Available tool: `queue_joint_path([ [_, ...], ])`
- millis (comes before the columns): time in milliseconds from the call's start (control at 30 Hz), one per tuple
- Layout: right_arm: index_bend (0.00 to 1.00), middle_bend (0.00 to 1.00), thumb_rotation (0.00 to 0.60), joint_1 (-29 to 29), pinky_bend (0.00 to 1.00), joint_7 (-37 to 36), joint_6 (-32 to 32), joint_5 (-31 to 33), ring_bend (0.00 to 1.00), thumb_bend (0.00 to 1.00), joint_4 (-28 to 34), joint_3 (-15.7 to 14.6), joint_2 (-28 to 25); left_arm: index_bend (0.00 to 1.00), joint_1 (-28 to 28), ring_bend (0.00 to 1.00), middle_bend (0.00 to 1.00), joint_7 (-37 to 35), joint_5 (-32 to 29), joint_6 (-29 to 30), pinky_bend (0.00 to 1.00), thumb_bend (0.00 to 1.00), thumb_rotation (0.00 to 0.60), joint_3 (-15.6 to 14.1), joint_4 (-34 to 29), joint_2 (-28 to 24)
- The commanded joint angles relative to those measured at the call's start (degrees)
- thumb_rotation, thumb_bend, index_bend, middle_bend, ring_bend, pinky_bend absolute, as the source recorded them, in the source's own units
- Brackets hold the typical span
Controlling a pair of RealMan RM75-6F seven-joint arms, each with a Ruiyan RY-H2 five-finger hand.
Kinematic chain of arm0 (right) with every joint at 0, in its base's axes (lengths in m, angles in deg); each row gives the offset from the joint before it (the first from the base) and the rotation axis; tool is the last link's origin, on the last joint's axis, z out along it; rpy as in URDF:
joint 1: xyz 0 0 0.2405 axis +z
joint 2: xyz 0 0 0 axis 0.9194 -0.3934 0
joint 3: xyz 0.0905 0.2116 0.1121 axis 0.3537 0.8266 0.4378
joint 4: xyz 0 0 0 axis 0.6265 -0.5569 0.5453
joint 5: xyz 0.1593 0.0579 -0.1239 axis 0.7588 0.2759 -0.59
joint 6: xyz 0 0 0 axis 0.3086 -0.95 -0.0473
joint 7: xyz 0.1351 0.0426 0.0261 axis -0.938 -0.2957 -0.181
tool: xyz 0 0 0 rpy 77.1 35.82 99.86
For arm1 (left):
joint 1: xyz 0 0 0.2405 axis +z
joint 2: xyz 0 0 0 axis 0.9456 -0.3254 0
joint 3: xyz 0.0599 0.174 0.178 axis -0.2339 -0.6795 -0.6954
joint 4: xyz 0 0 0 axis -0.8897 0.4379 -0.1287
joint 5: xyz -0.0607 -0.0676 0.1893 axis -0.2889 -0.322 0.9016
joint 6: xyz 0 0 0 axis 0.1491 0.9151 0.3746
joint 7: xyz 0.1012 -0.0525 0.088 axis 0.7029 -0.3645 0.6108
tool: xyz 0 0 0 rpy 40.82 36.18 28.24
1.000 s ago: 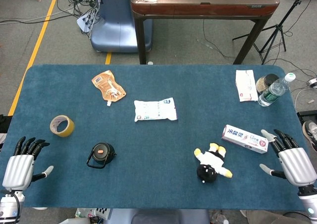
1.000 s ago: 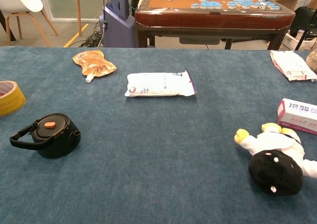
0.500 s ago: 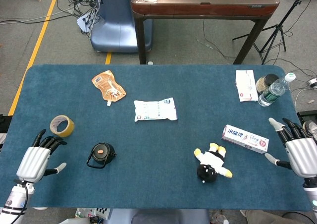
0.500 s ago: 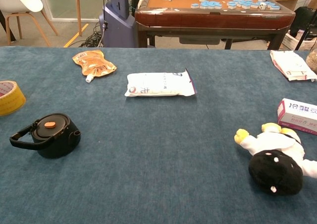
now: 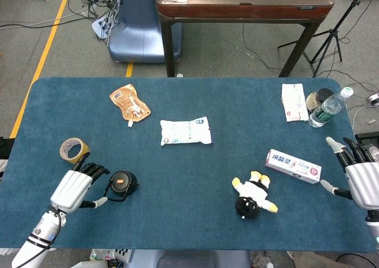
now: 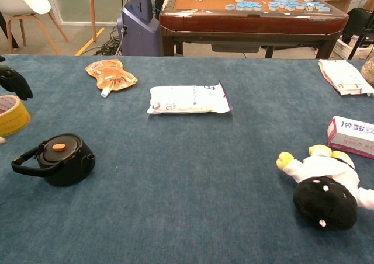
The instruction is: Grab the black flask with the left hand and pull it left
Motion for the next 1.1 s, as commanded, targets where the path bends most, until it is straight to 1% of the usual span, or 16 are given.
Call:
queue_joint_path([
  [33,0.07,0.23,0.600,-0.2,0.17,-0.2,0.0,0.1,0.11,0.12,-0.3,-0.2,0.1,0.27,-1.3,0.26,0.30,2.4,-1.9,-1.7,0.00,0.15,0.367,0.5,-1.6,1.8],
  [200,0.07,0.23,0.600,-0.7,0.17,-0.8,-0.2,0.3,0.11,0.12,-0.8,-0.4,0.2,0.22,-3.3,0.25,0.26,7.2,-5.4,-4.4,0.00,0.15,0.310,1.5,-3.5,4.8],
  [267,0.07,0.23,0.600,-0.9,0.17,-1.1,-0.3,0.3,0.11,0.12,-1.0,-0.5,0.3,0.20,-4.3,0.25,0.25,9.7,-6.6,-5.3,0.00,0.15,0.306,1.9,-3.4,6.4],
  [367,0.07,0.23,0.600,-1.3,0.17,-1.5,-0.6,0.5,0.11,0.12,-1.4,-0.7,0.4,0.18,-5.5,0.24,0.23,12.6,-7.7,-5.9,0.00,0.15,0.350,2.2,-2.6,8.6],
  [500,0.07,0.23,0.600,-1.9,0.17,-2.0,-0.8,0.9,0.11,0.12,-1.8,-0.9,0.4,0.17,-6.7,0.24,0.23,13.6,-9.1,-7.0,0.00,0.15,0.427,2.2,-1.1,10.8],
  [533,0.07,0.23,0.600,-2.0,0.17,-2.2,-0.9,1.0,0.11,0.12,-1.9,-0.9,0.4,0.17,-7.0,0.24,0.23,14.0,-9.5,-7.2,0.00,0.15,0.435,2.2,-0.5,11.4],
  [733,0.07,0.23,0.600,-2.6,0.17,-2.8,-1.1,1.2,0.11,0.12,-2.4,-1.1,0.4,0.17,-8.1,0.24,0.22,14.2,-11.4,-8.2,0.00,0.15,0.427,2.0,1.5,13.6],
  [867,0.07,0.23,0.600,-2.7,0.17,-3.1,-1.0,1.3,0.11,0.12,-2.6,-1.1,0.5,0.17,-8.7,0.24,0.22,14.5,-12.4,-8.5,0.00,0.15,0.434,1.9,2.9,14.5],
  [967,0.07,0.23,0.600,-2.7,0.17,-3.3,-1.0,1.3,0.11,0.12,-2.8,-1.1,0.7,0.17,-9.0,0.24,0.22,16.1,-12.7,-8.2,0.00,0.15,0.458,1.5,4.4,15.0],
  [1033,0.07,0.23,0.600,-2.8,0.17,-3.5,-1.0,1.3,0.11,0.12,-3.0,-1.1,0.8,0.17,-8.9,0.24,0.22,16.7,-13.0,-8.0,0.00,0.15,0.487,1.1,5.0,14.9],
  [1100,0.07,0.23,0.600,-2.8,0.17,-3.6,-0.9,1.2,0.11,0.12,-3.1,-1.1,0.9,0.17,-8.8,0.24,0.22,16.7,-13.2,-7.8,0.00,0.15,0.499,0.8,5.3,14.5],
])
